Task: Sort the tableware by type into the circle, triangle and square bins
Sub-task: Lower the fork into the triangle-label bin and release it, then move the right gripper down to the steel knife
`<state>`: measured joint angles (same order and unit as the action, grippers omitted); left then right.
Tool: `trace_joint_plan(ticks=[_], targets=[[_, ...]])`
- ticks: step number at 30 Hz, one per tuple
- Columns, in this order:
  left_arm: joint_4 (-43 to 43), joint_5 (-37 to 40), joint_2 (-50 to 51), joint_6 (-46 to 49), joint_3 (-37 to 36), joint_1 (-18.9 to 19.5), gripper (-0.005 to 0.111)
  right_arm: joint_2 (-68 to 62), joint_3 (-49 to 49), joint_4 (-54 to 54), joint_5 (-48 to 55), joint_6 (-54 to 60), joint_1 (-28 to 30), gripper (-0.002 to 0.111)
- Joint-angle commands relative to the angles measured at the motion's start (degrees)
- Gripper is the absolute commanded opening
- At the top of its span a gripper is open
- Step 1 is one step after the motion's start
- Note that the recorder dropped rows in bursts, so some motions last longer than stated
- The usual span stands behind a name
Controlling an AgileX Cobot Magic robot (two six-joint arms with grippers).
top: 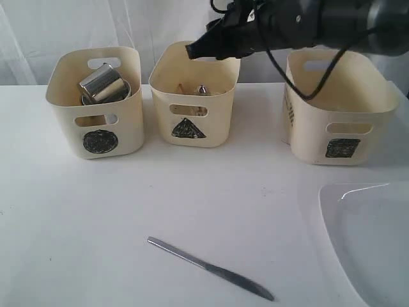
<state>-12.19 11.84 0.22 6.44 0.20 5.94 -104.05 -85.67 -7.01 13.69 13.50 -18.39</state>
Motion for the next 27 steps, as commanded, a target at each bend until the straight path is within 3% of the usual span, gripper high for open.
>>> trace_joint_plan(ticks=[1,6,10,16,22,27], targets=[[-0.12,-0.11,-0.22,-0.06,-0.20,-0.41,0.000,3.46,-0.36,-0.25,27.70,1.17,0.17,0.036],[-0.12,-0.11,-0.22,-0.06,-0.20,-0.41,0.000,2.51,1.64,-11.96,43.91,19.83,-1.42,0.036],[-0.12,-0.11,-0.22,-0.06,-0.20,-0.41,0.000,2.26,4.38,-13.14,44.43,28.12,-8.42,0.036],[-0.12,-0.11,-0.22,-0.06,-0.20,-0.41,0.000,-1.98,5.23,-3.40,42.47,25.59,-17.44,0.038],[-0.12,-0.11,-0.22,-0.06,-0.20,-0.41,0.000,-8.43,5.23,-3.34,42.51,24.17,-19.73,0.062],[-0.12,-0.11,-0.22,-0.06,-0.20,-0.41,0.000,-12.15,5.23,-3.36,40.41,23.55,-19.88,0.063]])
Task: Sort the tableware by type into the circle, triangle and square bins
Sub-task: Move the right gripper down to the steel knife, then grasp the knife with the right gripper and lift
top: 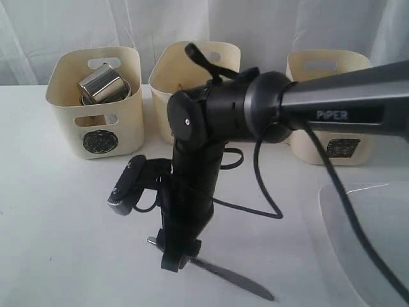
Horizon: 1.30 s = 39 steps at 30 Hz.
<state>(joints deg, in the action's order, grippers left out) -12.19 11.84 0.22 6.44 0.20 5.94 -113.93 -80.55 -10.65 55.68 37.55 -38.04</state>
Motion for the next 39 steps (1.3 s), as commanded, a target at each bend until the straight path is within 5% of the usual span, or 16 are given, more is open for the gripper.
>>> trace_joint_plan(ticks=[1,22,28,39], targets=[[-0.12,-0.11,-0.22,-0.06,-0.20,-0.41,0.000,-2.89,0.11,0.29,-1.56,-0.50,-0.22,0.063],[-0.12,-0.11,-0.22,-0.06,-0.20,-0.41,0.000,-9.94,0.11,1.35,-6.65,-2.48,-0.22,0.029],[-0.12,-0.11,-0.22,-0.06,-0.20,-0.41,0.000,-11.84,0.00,26.28,-4.55,-24.71,-0.22,0.000],[-0.12,-0.11,-0.22,-0.06,-0.20,-0.41,0.000,4.35,0.00,30.45,-18.53,-25.88,-0.22,0.000]])
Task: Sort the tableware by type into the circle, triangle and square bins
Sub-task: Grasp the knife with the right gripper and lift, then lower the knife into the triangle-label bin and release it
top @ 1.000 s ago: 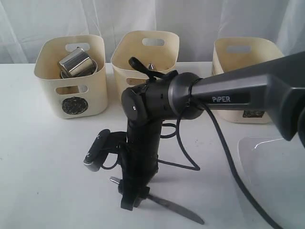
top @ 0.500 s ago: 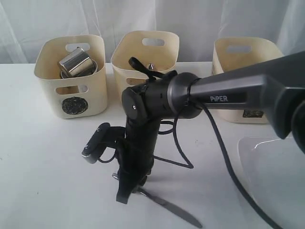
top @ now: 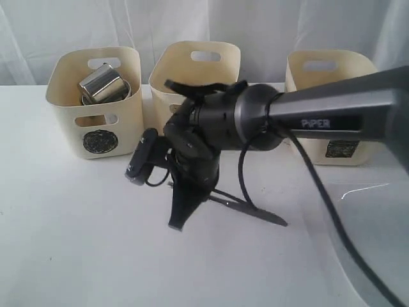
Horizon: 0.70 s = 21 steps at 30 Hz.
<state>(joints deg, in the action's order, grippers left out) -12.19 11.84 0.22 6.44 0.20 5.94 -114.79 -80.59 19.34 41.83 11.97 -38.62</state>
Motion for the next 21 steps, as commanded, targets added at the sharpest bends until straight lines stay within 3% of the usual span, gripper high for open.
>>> trace_joint_plan(ticks=[1,7,11,21], targets=[[-0.12,-0.11,-0.22,-0.06,-0.20,-0.41,0.000,6.50,0.03,0.46,-5.87,-0.41,0.35,0.000],[-0.12,-0.11,-0.22,-0.06,-0.20,-0.41,0.000,13.75,0.03,4.82,-19.53,-3.11,0.46,0.000],[-0.12,-0.11,-0.22,-0.06,-0.20,-0.41,0.000,15.59,0.03,12.65,-33.60,-10.97,2.49,0.000],[-0.12,-0.11,-0.22,-0.06,-0.20,-0.41,0.000,13.25,0.03,4.92,-53.56,-18.26,13.16,0.000]])
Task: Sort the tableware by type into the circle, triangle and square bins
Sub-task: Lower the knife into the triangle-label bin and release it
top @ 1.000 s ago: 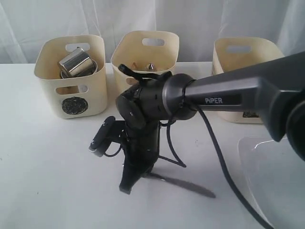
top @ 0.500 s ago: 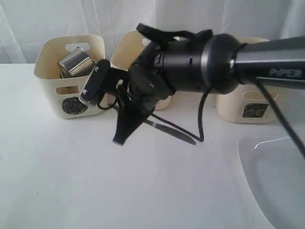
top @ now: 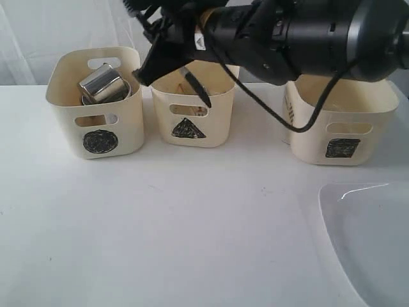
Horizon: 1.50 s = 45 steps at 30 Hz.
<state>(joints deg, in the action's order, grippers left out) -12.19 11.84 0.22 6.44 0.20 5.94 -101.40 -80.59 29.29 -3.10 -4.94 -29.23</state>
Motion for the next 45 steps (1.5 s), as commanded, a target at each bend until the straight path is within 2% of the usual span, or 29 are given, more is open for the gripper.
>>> trace_joint_plan(ticks=[1,8,16,24,27,32,35,45], targets=[[-0.12,-0.11,-0.22,-0.06,-0.20,-0.41,0.000,-0.14,0.03,-7.02,-10.62,-1.35,4.57,0.000],[-0.12,-0.11,-0.22,-0.06,-0.20,-0.41,0.000,-4.17,0.03,-19.09,-22.25,3.14,8.05,0.000],[-0.12,-0.11,-0.22,-0.06,-0.20,-0.41,0.000,-13.05,0.03,-29.71,-34.95,12.99,8.99,0.000],[-0.12,-0.11,-0.22,-0.06,-0.20,-0.41,0.000,-19.37,-0.32,-35.11,-32.78,15.49,10.42,0.002],[-0.12,-0.11,-0.22,-0.06,-0.20,-0.41,0.000,-19.48,-1.11,-35.11,-30.38,15.38,10.55,0.011],[-0.12,-0.11,-0.22,-0.06,-0.20,-0.41,0.000,-19.48,-3.09,-35.11,-29.11,15.26,10.55,0.034],[-0.12,-0.11,-0.22,-0.06,-0.20,-0.41,0.000,-19.48,-4.34,-35.11,-27.45,15.26,10.55,0.044],[-0.12,-0.11,-0.22,-0.06,-0.20,-0.41,0.000,-13.25,-4.47,-35.11,-20.58,15.26,10.55,0.044]])
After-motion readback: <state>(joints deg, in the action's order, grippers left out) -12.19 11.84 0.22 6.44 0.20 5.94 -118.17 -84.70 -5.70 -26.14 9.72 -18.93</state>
